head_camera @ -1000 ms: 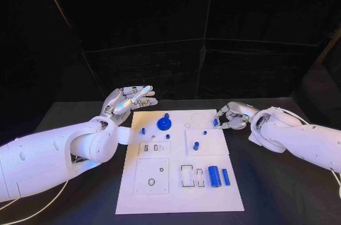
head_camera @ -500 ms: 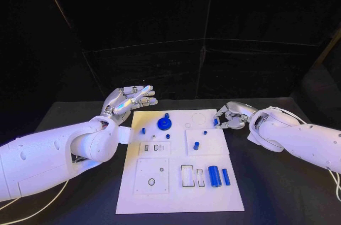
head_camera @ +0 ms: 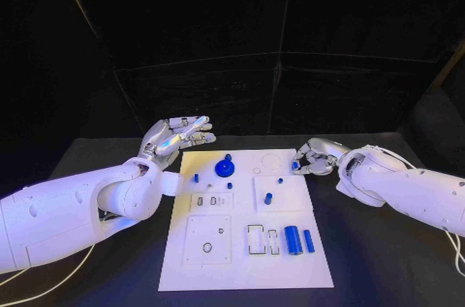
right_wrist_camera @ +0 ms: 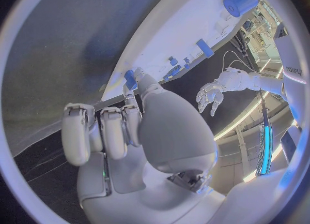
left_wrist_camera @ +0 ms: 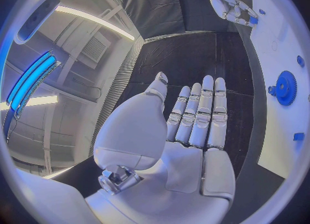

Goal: Assemble the parts on the task board

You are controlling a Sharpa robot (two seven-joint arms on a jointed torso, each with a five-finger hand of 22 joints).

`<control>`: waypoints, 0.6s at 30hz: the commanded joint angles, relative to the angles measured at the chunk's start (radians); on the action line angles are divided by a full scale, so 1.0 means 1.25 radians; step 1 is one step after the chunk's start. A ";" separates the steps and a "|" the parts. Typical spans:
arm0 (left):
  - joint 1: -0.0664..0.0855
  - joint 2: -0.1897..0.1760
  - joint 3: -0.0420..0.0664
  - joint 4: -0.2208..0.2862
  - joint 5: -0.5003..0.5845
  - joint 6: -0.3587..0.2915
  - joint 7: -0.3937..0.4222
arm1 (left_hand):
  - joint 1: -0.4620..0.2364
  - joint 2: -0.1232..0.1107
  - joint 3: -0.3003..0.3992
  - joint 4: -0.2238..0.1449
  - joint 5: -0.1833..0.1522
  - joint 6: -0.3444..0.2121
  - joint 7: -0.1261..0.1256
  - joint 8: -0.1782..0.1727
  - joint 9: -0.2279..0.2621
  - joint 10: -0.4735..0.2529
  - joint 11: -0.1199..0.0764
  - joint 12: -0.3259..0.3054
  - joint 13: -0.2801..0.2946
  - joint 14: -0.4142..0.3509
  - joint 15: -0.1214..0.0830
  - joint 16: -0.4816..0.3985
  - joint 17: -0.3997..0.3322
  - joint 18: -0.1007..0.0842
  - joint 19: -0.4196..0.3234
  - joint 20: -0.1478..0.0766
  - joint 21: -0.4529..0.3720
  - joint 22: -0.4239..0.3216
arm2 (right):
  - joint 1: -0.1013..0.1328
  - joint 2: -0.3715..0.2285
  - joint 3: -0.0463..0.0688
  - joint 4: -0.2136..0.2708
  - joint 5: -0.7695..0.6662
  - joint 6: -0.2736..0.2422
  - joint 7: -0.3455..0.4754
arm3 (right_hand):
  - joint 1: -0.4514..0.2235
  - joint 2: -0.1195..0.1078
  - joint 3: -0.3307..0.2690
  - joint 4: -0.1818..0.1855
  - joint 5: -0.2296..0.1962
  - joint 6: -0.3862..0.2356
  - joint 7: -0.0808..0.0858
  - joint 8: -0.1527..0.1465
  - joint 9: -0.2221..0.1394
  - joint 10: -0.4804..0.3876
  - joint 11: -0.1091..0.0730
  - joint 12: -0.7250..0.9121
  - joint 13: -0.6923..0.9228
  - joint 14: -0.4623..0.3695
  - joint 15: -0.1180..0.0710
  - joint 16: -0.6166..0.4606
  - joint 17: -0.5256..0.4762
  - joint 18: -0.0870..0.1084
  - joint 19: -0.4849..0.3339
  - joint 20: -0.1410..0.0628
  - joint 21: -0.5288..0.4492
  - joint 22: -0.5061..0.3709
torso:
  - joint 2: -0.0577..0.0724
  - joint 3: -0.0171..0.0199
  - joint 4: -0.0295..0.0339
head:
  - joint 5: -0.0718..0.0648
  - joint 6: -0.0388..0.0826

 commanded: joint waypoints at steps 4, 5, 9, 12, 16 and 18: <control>0.001 0.001 0.001 0.000 -0.004 0.010 0.003 | 0.001 0.008 -0.002 -0.005 0.003 0.005 0.002 -0.005 0.000 0.007 0.000 -0.005 0.000 0.000 0.000 -0.006 -0.001 0.011 0.005 0.001 -0.006 -0.001 | 0.001 0.003 0.000 0.000 0.004 -0.015 -0.003 | 0.001 0.013 0.010 -0.001 -0.003 0.010 -0.002 0.005 0.001 0.006 -0.009 0.006 0.102 0.067 -0.009 0.004 0.139 -0.001 0.011 -0.009 0.004 0.117 | 0.000 0.0002 -0.0002 | 0.000 -0.001; 0.001 0.001 0.001 0.000 -0.004 0.010 0.003 | 0.001 0.008 -0.002 -0.005 0.003 0.005 0.002 -0.005 0.000 0.007 0.000 -0.005 0.000 0.000 0.000 -0.006 -0.001 0.011 0.005 0.001 -0.006 -0.001 | 0.001 0.004 0.000 0.000 0.004 -0.016 -0.003 | 0.001 0.014 0.012 -0.001 -0.003 0.012 -0.003 0.006 0.001 0.006 -0.009 0.007 0.103 0.068 -0.010 0.004 0.140 -0.002 0.012 -0.009 0.005 0.118 | 0.000 0.0002 -0.0002 | 0.000 -0.001; 0.001 0.001 0.001 0.000 -0.004 0.010 0.002 | 0.001 0.008 -0.002 -0.005 0.003 0.005 0.002 -0.005 0.000 0.007 0.000 -0.005 0.000 0.000 0.000 -0.006 -0.001 0.011 0.005 0.001 -0.006 -0.001 | 0.001 0.004 0.000 0.000 0.004 -0.028 -0.005 | 0.006 0.027 0.027 -0.007 -0.013 0.029 -0.010 0.013 0.001 0.009 -0.016 0.010 0.107 0.068 -0.015 0.005 0.141 -0.002 0.015 -0.014 0.006 0.122 | 0.000 0.0000 0.0001 | -0.001 -0.002; 0.001 0.001 0.001 0.000 -0.004 0.010 0.002 | 0.001 0.008 -0.002 -0.005 0.003 0.005 0.002 -0.005 0.000 0.007 0.000 -0.005 0.000 0.000 0.000 -0.006 -0.001 0.011 0.005 0.001 -0.006 -0.001 | 0.001 0.003 0.000 0.001 0.004 -0.044 -0.003 | 0.012 0.038 0.044 -0.013 -0.034 0.043 -0.016 0.018 0.002 0.012 -0.021 0.012 0.109 0.068 -0.020 0.005 0.142 -0.003 0.018 -0.018 0.008 0.126 | 0.000 0.0001 -0.0002 | -0.001 -0.003; 0.001 0.001 0.001 -0.001 -0.004 0.011 0.002 | 0.001 0.008 -0.002 -0.005 0.003 0.005 0.002 -0.005 0.000 0.007 0.000 -0.005 0.000 0.000 0.000 -0.006 -0.001 0.011 0.005 0.001 -0.006 -0.001 | 0.001 -0.001 0.001 0.018 0.004 -0.073 0.002 | 0.015 0.047 0.062 -0.021 -0.033 0.057 -0.021 0.023 0.004 0.017 -0.026 0.017 0.115 0.069 -0.024 0.007 0.146 -0.006 0.025 -0.023 0.012 0.135 | 0.000 0.0007 -0.0002 | -0.001 -0.003; 0.001 0.001 0.001 -0.001 -0.004 0.011 0.002 | 0.000 0.008 -0.002 -0.006 0.004 0.005 0.002 -0.005 0.000 0.007 0.001 -0.005 0.000 0.000 0.000 -0.007 -0.001 0.011 0.006 0.001 -0.007 -0.002 | 0.001 -0.004 0.001 0.031 0.004 -0.085 -0.001 | 0.015 0.049 0.068 -0.024 -0.029 0.058 -0.022 0.024 0.004 0.017 -0.027 0.017 0.116 0.069 -0.025 0.007 0.147 -0.006 0.026 -0.024 0.013 0.137 | 0.000 0.0006 -0.0001 | -0.001 -0.003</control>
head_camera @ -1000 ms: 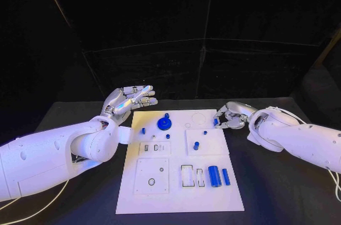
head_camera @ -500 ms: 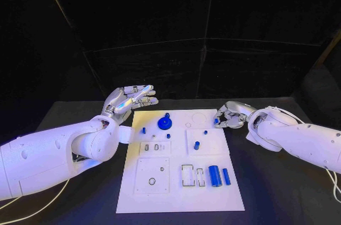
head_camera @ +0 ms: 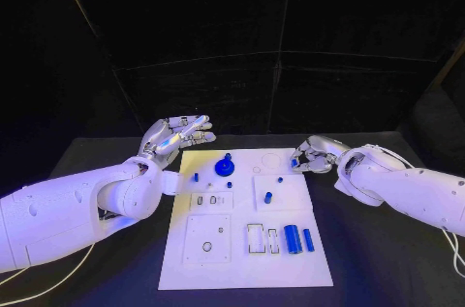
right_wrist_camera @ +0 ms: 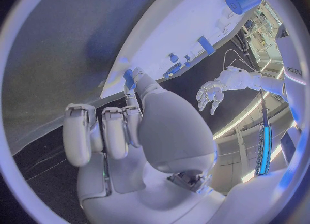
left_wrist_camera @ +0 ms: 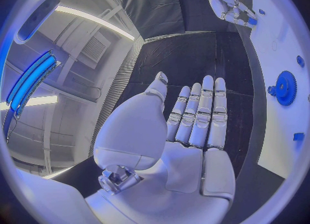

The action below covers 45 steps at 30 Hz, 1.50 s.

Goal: Assemble the parts on the task board

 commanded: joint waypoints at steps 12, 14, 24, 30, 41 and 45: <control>0.001 0.001 0.001 -0.006 -0.004 0.012 0.003 | 0.000 0.008 0.000 -0.004 0.003 0.005 0.002 -0.005 0.000 0.007 0.001 -0.005 0.000 0.001 0.000 -0.004 -0.001 0.011 0.006 0.001 -0.004 -0.001 | 0.003 -0.021 0.002 0.192 -0.008 -0.125 -0.092 | -0.013 0.020 0.024 0.000 -0.007 0.017 -0.013 0.002 0.005 0.015 -0.007 0.000 0.112 0.069 -0.007 0.004 0.147 -0.007 0.030 -0.010 0.006 0.142 | -0.004 -0.0018 -0.0002 | 0.000 -0.004; 0.001 0.002 0.001 -0.009 -0.004 0.013 0.003 | 0.000 0.008 0.000 -0.004 0.003 0.005 0.002 -0.005 0.000 0.007 0.001 -0.005 0.000 0.001 0.000 -0.004 -0.001 0.011 0.006 0.001 -0.004 -0.001 | 0.003 -0.013 0.002 0.217 -0.015 -0.133 -0.112 | -0.013 0.020 0.024 0.000 -0.007 0.017 -0.013 0.002 0.005 0.015 -0.007 0.000 0.112 0.069 -0.007 0.004 0.147 -0.007 0.030 -0.010 0.006 0.142 | -0.004 -0.0016 -0.0006 | 0.002 -0.005; 0.002 0.026 0.001 -0.050 -0.004 0.023 0.002 | -0.001 0.014 -0.005 -0.008 0.003 0.014 -0.002 -0.005 0.000 0.018 -0.003 -0.006 0.000 0.015 -0.004 -0.003 0.001 0.012 0.017 -0.001 -0.004 -0.003 | -0.002 0.089 0.001 0.247 -0.078 -0.109 -0.200 | -0.016 0.016 0.028 -0.003 -0.008 0.016 -0.013 0.001 0.004 0.013 -0.007 -0.004 0.108 0.068 -0.007 0.002 0.143 -0.007 0.031 -0.010 0.007 0.143 | -0.022 -0.0046 0.0027 | 0.018 -0.026; 0.002 0.043 0.001 -0.077 -0.004 0.026 0.000 | -0.002 0.015 -0.006 -0.009 0.003 0.016 -0.003 -0.005 0.000 0.020 -0.004 -0.006 0.000 0.018 -0.005 -0.003 0.002 0.012 0.019 -0.002 -0.004 -0.003 | -0.022 0.159 0.000 0.224 -0.115 -0.072 -0.260 | -0.017 0.015 0.028 -0.003 -0.008 0.017 -0.013 0.001 0.004 0.010 -0.007 -0.007 0.105 0.068 -0.007 0.000 0.140 -0.007 0.030 -0.010 0.006 0.141 | -0.031 -0.0077 0.0050 | 0.029 -0.038; 0.002 0.048 0.001 -0.091 -0.004 0.024 0.001 | -0.002 0.016 -0.007 -0.009 0.003 0.018 -0.003 -0.005 0.001 0.022 -0.004 -0.006 0.000 0.020 -0.005 -0.003 0.002 0.012 0.021 -0.003 -0.004 -0.003 | -0.058 0.223 0.000 0.190 -0.145 -0.035 -0.279 | -0.020 0.012 0.030 -0.005 -0.007 0.018 -0.013 0.001 0.004 0.008 -0.007 -0.010 0.102 0.067 -0.008 -0.001 0.137 -0.007 0.029 -0.010 0.005 0.140 | -0.033 -0.0093 0.0059 | 0.037 -0.052; 0.003 0.049 0.001 -0.094 -0.003 0.023 0.002 | -0.002 0.016 -0.007 -0.010 0.003 0.018 -0.003 -0.005 0.001 0.022 -0.004 -0.006 0.000 0.021 -0.005 -0.003 0.002 0.012 0.021 -0.003 -0.004 -0.003 | -0.071 0.238 -0.001 0.178 -0.154 -0.025 -0.285 | -0.022 0.011 0.031 -0.005 -0.007 0.018 -0.013 0.001 0.004 0.007 -0.007 -0.011 0.101 0.067 -0.008 -0.001 0.137 -0.007 0.028 -0.011 0.005 0.139 | -0.033 -0.0086 0.0058 | 0.040 -0.054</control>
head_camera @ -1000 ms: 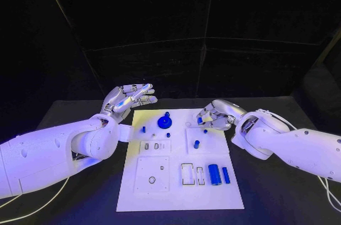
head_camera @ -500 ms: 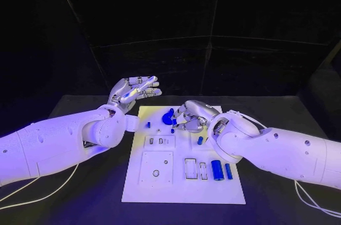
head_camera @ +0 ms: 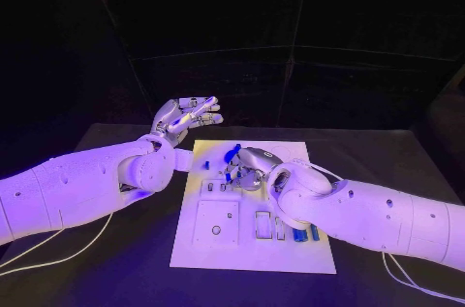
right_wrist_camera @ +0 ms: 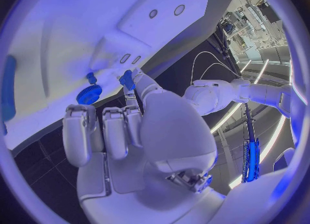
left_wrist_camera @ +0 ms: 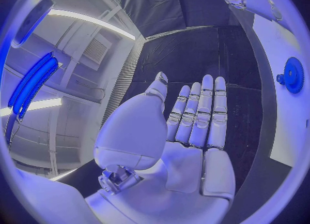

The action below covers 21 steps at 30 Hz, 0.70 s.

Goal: Assemble the parts on the task board

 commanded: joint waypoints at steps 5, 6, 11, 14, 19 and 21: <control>0.002 0.001 0.001 -0.002 0.000 0.008 0.005 | -0.002 0.009 0.000 -0.003 0.003 0.004 0.000 -0.005 0.001 0.006 0.000 -0.003 0.000 0.006 0.000 -0.003 0.001 0.012 0.006 0.001 -0.004 -0.001 | -0.013 0.017 -0.001 -0.017 -0.037 0.033 -0.022 | -0.009 -0.002 0.004 -0.001 0.003 0.018 -0.012 0.005 0.004 0.007 -0.007 -0.003 0.102 0.070 -0.005 -0.001 0.137 -0.006 0.027 -0.005 0.002 0.138 | 0.000 0.0008 0.0009 | 0.004 -0.003; 0.002 0.001 0.001 -0.002 0.000 0.008 0.005 | -0.002 0.009 0.000 -0.003 0.003 0.004 0.000 -0.005 0.001 0.006 0.000 -0.003 0.000 0.006 0.000 -0.003 0.001 0.012 0.006 0.001 -0.004 -0.001 | -0.013 0.018 -0.001 -0.019 -0.039 0.033 -0.023 | -0.009 -0.002 0.004 -0.001 0.003 0.018 -0.012 0.005 0.004 0.007 -0.007 -0.003 0.102 0.070 -0.005 -0.001 0.137 -0.006 0.027 -0.005 0.002 0.138 | 0.000 0.0009 0.0010 | 0.004 -0.003; 0.003 0.001 0.001 -0.002 0.001 0.008 0.005 | -0.002 0.009 0.000 -0.003 0.003 0.004 0.000 -0.005 0.001 0.007 0.000 -0.003 0.000 0.006 0.000 -0.003 0.001 0.012 0.006 0.001 -0.004 -0.001 | -0.016 0.021 -0.001 -0.025 -0.043 0.028 -0.026 | -0.012 -0.003 0.004 -0.001 0.002 0.018 -0.012 0.005 0.004 0.007 -0.007 -0.004 0.101 0.070 -0.005 -0.001 0.137 -0.007 0.028 -0.005 0.002 0.139 | 0.000 0.0015 0.0011 | 0.006 -0.004; 0.003 0.000 0.001 -0.002 0.001 0.008 0.005 | -0.002 0.009 0.000 -0.003 0.003 0.004 0.000 -0.005 0.001 0.007 0.000 -0.003 0.000 0.006 0.000 -0.003 0.001 0.012 0.006 0.001 -0.004 -0.001 | -0.016 0.023 -0.002 -0.028 -0.045 0.026 -0.030 | -0.012 -0.003 0.004 -0.001 0.002 0.018 -0.012 0.005 0.004 0.007 -0.007 -0.004 0.101 0.070 -0.005 -0.001 0.137 -0.007 0.028 -0.005 0.002 0.139 | 0.000 0.0014 0.0000 | 0.007 -0.005; 0.003 0.000 0.001 -0.002 0.001 0.008 0.004 | -0.002 0.009 0.000 -0.003 0.003 0.004 0.000 -0.005 0.001 0.007 0.000 -0.003 0.000 0.006 0.000 -0.003 0.001 0.012 0.006 0.001 -0.004 -0.001 | -0.017 0.026 -0.002 -0.035 -0.046 0.035 -0.032 | -0.016 -0.009 0.006 -0.002 0.002 0.017 -0.012 0.003 0.004 0.007 -0.007 -0.004 0.102 0.070 -0.005 -0.001 0.137 -0.007 0.028 -0.005 0.002 0.139 | 0.000 0.0012 0.0002 | 0.007 -0.005; 0.003 0.000 0.001 -0.002 0.001 0.008 0.004 | -0.002 0.009 -0.001 -0.003 0.003 0.004 0.000 -0.006 0.000 0.007 0.000 -0.004 0.000 0.006 0.000 -0.004 0.001 0.012 0.006 0.001 -0.004 -0.001 | -0.017 0.027 -0.002 -0.037 -0.046 0.040 -0.033 | -0.016 -0.009 0.006 -0.002 0.002 0.017 -0.012 0.003 0.004 0.007 -0.007 -0.004 0.102 0.070 -0.005 -0.001 0.137 -0.007 0.028 -0.005 0.002 0.139 | 0.000 0.0014 0.0000 | 0.008 -0.006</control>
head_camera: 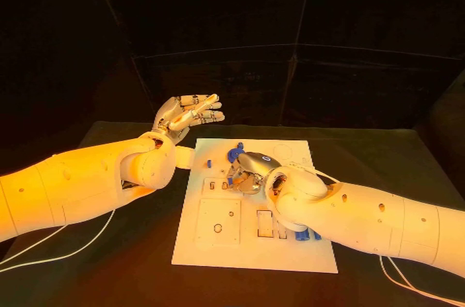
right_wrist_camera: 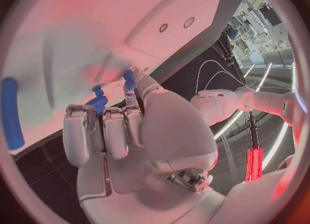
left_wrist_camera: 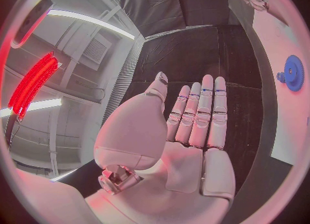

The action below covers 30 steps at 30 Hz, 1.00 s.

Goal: Assemble the parts on the task board

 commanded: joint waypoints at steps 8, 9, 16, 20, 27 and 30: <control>0.002 0.000 0.001 0.000 0.000 0.008 0.004 | -0.002 0.009 -0.001 -0.003 0.003 0.004 0.000 -0.006 0.000 0.007 0.000 -0.004 0.000 0.006 0.000 -0.004 0.001 0.012 0.006 0.001 -0.004 -0.001 | 0.000 0.006 0.000 -0.012 -0.015 0.040 -0.019 | -0.013 -0.005 0.005 -0.001 0.002 0.014 -0.011 0.000 0.003 0.006 -0.006 -0.004 0.101 0.070 -0.005 -0.002 0.136 -0.006 0.027 -0.005 0.001 0.138 | 0.000 0.0000 -0.0011 | 0.001 -0.003; 0.002 0.000 0.001 0.000 0.000 0.008 0.004 | -0.002 0.009 -0.001 -0.003 0.003 0.004 0.000 -0.006 0.000 0.007 0.000 -0.004 0.000 0.006 0.000 -0.004 0.001 0.012 0.006 0.001 -0.004 -0.001 | 0.000 0.006 0.000 -0.013 -0.015 0.043 -0.020 | -0.013 -0.005 0.005 -0.001 0.002 0.014 -0.011 0.000 0.003 0.006 -0.006 -0.004 0.101 0.070 -0.005 -0.002 0.136 -0.006 0.027 -0.005 0.001 0.138 | 0.000 0.0002 -0.0012 | 0.001 -0.003; 0.002 0.000 0.001 0.001 0.000 0.010 0.004 | -0.002 0.009 -0.001 -0.003 0.003 0.004 0.000 -0.006 0.000 0.007 0.000 -0.004 0.000 0.006 0.000 -0.004 0.001 0.012 0.006 0.001 -0.004 -0.001 | 0.000 0.009 0.000 -0.015 -0.017 0.059 -0.024 | -0.021 -0.012 0.005 -0.001 -0.001 0.011 -0.010 -0.003 0.002 0.004 -0.005 -0.008 0.098 0.069 -0.004 -0.003 0.134 -0.006 0.025 -0.005 0.000 0.136 | 0.000 0.0000 -0.0013 | 0.003 -0.003; 0.002 0.000 0.001 0.001 0.000 0.011 0.004 | -0.002 0.009 -0.001 -0.004 0.003 0.004 0.000 -0.006 0.000 0.007 0.000 -0.004 0.000 0.006 0.001 -0.004 0.001 0.011 0.006 0.001 -0.004 -0.001 | -0.001 0.010 0.000 -0.016 -0.018 0.068 -0.026 | -0.024 -0.016 0.006 -0.001 -0.001 0.008 -0.009 -0.005 0.001 0.002 -0.004 -0.011 0.095 0.069 -0.003 -0.004 0.133 -0.005 0.024 -0.004 0.000 0.135 | 0.000 -0.0001 -0.0017 | 0.002 -0.003; 0.002 -0.001 0.001 0.002 0.000 0.011 0.004 | -0.002 0.009 -0.001 -0.004 0.003 0.004 0.000 -0.006 0.000 0.007 0.000 -0.004 0.000 0.006 0.001 -0.004 0.001 0.011 0.006 0.001 -0.004 -0.001 | -0.001 0.010 0.000 -0.016 -0.025 0.084 -0.032 | -0.036 -0.030 0.007 -0.002 -0.002 -0.004 -0.004 -0.014 -0.002 -0.006 0.000 -0.021 0.086 0.068 0.000 -0.006 0.129 -0.004 0.020 -0.002 -0.003 0.129 | 0.000 -0.0004 -0.0015 | 0.002 -0.005; 0.002 -0.001 0.001 0.002 0.000 0.011 0.004 | -0.002 0.009 -0.001 -0.004 0.003 0.004 0.000 -0.006 0.000 0.007 0.000 -0.004 0.000 0.006 0.001 -0.004 0.001 0.011 0.006 0.001 -0.004 -0.001 | -0.001 0.010 0.000 -0.015 -0.029 0.087 -0.034 | -0.038 -0.032 0.007 -0.002 -0.002 -0.006 -0.003 -0.016 -0.002 -0.008 0.001 -0.023 0.084 0.068 0.001 -0.006 0.128 -0.004 0.019 -0.001 -0.004 0.129 | 0.000 0.0002 -0.0011 | 0.002 -0.006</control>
